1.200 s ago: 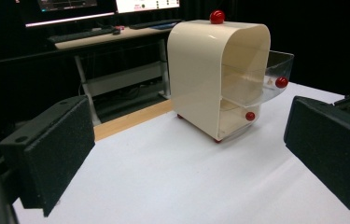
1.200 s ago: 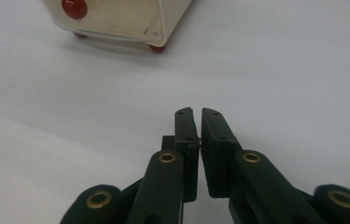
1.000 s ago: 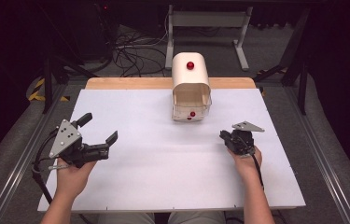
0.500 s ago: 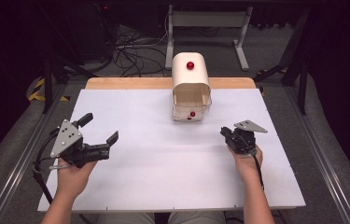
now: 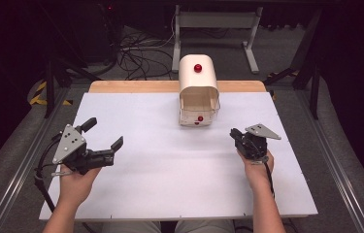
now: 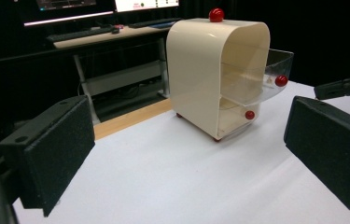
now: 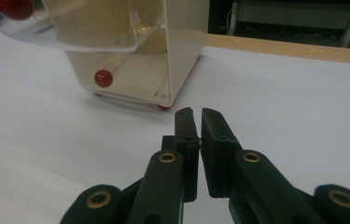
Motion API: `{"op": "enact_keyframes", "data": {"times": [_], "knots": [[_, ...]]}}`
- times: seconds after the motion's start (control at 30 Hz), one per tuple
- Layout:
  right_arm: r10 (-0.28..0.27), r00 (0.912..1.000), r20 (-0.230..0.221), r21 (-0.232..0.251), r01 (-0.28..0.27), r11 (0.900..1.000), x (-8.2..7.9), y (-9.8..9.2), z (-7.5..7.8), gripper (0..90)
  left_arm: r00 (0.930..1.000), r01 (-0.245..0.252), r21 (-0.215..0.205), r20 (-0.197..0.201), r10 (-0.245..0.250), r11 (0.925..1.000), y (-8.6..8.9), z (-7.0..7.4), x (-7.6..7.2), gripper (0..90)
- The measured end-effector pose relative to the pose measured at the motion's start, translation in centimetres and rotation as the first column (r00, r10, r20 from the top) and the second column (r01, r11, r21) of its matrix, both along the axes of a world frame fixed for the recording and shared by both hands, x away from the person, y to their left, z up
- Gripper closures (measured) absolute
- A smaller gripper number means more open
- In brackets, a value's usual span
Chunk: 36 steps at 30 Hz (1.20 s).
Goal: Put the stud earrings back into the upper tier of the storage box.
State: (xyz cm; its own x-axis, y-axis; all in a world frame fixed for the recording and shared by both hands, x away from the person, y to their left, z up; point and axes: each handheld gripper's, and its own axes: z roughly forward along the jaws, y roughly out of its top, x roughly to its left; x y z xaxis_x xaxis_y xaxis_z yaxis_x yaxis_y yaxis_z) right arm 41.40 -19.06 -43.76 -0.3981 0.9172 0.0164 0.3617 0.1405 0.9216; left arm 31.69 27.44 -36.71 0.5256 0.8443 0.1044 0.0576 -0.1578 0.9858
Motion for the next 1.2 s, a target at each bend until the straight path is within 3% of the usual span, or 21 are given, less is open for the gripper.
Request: {"op": "enact_keyframes", "data": {"times": [0.67, 1.2], "knots": [[-0.006, 0.9955, 0.095, 0.016, 0.004, 1.000, -0.8, 0.4, 1.8, 85.9, 1.0000, 0.000, -0.002, 0.003, 0.000, 1.0000, 0.0, 0.1, -0.1, 2.5], [0.022, 0.9921, 0.123, 0.014, -0.024, 1.000, -0.8, 1.3, 2.7, 85.8, 1.0000, 0.000, 0.000, 0.007, 0.000, 1.0000, 0.1, 0.2, -0.1, 2.5]]}}
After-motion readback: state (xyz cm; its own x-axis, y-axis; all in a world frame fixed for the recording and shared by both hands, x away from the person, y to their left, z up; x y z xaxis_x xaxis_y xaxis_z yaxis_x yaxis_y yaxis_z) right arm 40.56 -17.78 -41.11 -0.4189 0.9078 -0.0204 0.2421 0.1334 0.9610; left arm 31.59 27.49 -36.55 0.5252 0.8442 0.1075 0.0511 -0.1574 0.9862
